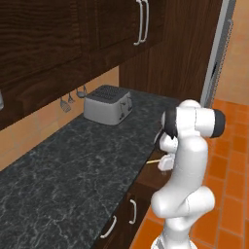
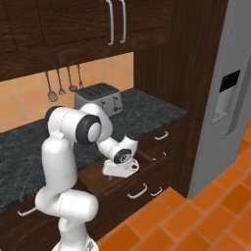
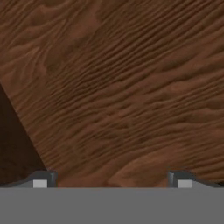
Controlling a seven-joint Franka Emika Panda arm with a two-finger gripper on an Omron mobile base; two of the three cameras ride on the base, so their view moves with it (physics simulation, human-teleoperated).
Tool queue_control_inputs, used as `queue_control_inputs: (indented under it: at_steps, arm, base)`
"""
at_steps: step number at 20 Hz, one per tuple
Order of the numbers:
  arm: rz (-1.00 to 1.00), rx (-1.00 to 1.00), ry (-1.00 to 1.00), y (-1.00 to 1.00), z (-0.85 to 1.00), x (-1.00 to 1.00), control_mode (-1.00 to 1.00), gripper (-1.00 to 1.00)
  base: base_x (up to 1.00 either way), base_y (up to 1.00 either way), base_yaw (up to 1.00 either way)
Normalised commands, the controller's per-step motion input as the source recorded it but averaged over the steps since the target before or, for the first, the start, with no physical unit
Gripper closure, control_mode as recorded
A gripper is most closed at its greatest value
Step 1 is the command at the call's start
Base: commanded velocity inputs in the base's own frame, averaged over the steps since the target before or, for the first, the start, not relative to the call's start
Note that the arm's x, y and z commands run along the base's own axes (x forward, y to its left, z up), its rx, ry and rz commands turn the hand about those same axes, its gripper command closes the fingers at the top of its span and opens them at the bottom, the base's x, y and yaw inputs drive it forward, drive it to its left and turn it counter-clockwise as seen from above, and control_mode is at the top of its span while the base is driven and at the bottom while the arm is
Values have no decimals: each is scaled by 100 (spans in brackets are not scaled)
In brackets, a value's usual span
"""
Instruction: Take a straw from the drawer in front and place it inside the glass cup on the dining counter.
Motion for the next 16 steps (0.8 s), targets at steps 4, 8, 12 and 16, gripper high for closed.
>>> queue_control_inputs:
  at_steps: [4,8,12,16]
  arm:
    - [0,-1,0,-62,-2,-76,-100,-100]
    - [0,0,0,-63,0,-75,-100,-100]
    - [0,0,0,-58,6,-68,-100,-100]
    - [0,0,0,-54,20,-63,-100,-100]
  base:
    - [0,0,0]
    - [0,0,0]
    - [0,0,0]
    - [0,0,0]
